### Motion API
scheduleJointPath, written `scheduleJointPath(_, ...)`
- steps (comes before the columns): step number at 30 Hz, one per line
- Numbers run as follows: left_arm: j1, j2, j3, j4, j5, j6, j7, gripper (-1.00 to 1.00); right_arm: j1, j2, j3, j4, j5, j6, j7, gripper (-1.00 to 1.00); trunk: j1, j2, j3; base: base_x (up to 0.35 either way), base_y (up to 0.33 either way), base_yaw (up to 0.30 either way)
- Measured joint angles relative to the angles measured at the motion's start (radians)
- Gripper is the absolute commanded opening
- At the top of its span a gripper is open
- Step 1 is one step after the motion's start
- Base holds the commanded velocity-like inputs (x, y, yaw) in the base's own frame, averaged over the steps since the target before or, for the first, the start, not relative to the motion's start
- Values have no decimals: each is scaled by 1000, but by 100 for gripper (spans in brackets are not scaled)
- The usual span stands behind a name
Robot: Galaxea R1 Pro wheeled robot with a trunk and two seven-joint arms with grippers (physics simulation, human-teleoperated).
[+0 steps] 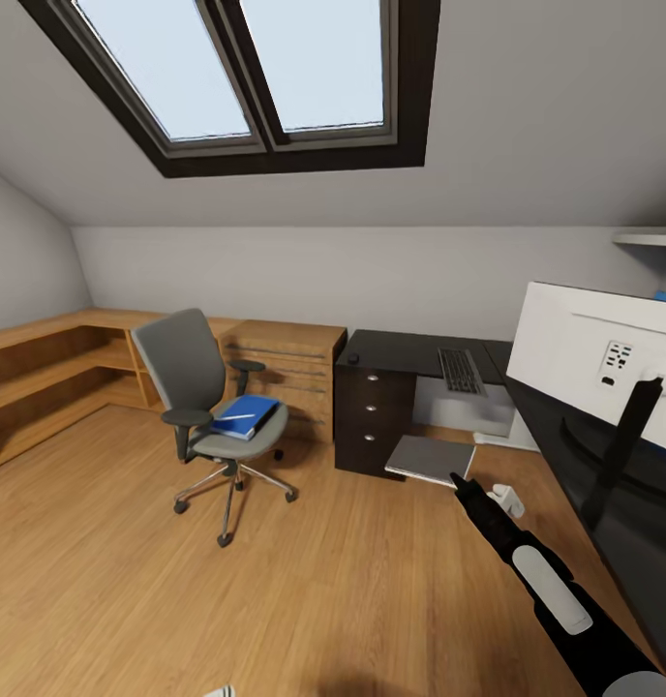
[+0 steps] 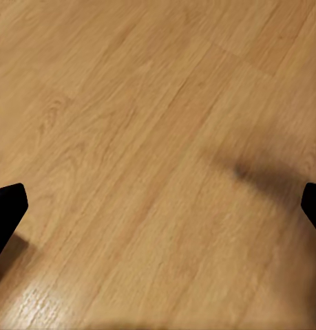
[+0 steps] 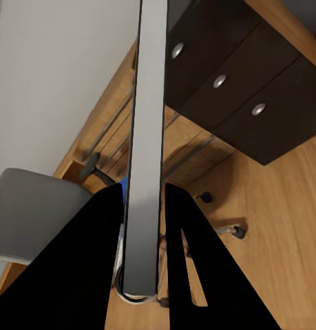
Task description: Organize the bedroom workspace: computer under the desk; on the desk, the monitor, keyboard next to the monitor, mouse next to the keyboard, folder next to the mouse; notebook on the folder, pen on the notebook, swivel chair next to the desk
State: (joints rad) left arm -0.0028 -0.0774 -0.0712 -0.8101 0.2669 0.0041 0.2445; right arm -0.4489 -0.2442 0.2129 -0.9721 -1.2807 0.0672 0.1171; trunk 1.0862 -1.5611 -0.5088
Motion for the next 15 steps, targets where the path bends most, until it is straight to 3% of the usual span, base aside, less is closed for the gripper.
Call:
scheduleJointPath(8,0,1,-1,-24,3,6,-6,100,0,4,3,-1,-3,-6,0,-100,-31,56,25,0,0,0)
scheduleJointPath(9,0,0,-3,-140,6,71,-7,100,0,5,3,0,-5,-6,0,-100,-34,63,28,0,0,0)
scheduleJointPath(11,0,-2,-3,-217,6,136,-7,100,0,5,3,0,-5,-6,1,-100,-42,77,35,0,0,0)
scheduleJointPath(13,0,-9,-4,-392,6,370,-7,100,0,6,3,0,-7,-6,1,-100,-50,91,41,0,0,0)
scheduleJointPath(14,0,-12,-4,-426,8,408,-7,100,0,6,3,1,-7,-6,1,-100,-54,98,44,0,0,0)
scheduleJointPath(15,0,-23,-4,-506,20,499,-7,100,0,6,3,1,-7,-6,1,-100,-58,105,47,0,0,0)
